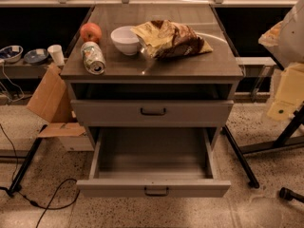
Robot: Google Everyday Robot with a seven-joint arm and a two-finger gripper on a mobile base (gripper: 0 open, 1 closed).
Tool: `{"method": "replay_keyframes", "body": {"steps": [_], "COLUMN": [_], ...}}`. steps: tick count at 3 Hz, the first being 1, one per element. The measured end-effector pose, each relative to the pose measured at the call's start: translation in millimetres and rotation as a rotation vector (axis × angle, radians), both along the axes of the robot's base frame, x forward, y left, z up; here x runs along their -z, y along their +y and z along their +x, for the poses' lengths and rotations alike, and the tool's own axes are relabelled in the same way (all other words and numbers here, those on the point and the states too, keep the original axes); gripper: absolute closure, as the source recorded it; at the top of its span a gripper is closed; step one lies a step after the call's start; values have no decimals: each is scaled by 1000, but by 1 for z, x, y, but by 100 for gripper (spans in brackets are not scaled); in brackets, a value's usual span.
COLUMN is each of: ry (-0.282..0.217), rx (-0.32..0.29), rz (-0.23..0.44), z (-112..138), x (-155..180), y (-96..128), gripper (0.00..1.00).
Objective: Place 7up can into middle drawer
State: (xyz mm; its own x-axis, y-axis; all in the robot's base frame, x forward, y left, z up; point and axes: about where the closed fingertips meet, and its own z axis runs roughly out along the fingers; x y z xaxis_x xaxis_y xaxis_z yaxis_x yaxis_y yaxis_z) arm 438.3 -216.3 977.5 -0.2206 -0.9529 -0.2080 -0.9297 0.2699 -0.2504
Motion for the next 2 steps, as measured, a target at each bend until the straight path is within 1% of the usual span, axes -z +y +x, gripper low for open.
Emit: {"method": "replay_keyframes", "body": {"steps": [1,2], "ry": [-7,-31], "rx": [-4,-27], "rz": [3,15], "z": [-1,-9], "x": [-2,-9], "y": [4,25], "gripper": [0,0]}}
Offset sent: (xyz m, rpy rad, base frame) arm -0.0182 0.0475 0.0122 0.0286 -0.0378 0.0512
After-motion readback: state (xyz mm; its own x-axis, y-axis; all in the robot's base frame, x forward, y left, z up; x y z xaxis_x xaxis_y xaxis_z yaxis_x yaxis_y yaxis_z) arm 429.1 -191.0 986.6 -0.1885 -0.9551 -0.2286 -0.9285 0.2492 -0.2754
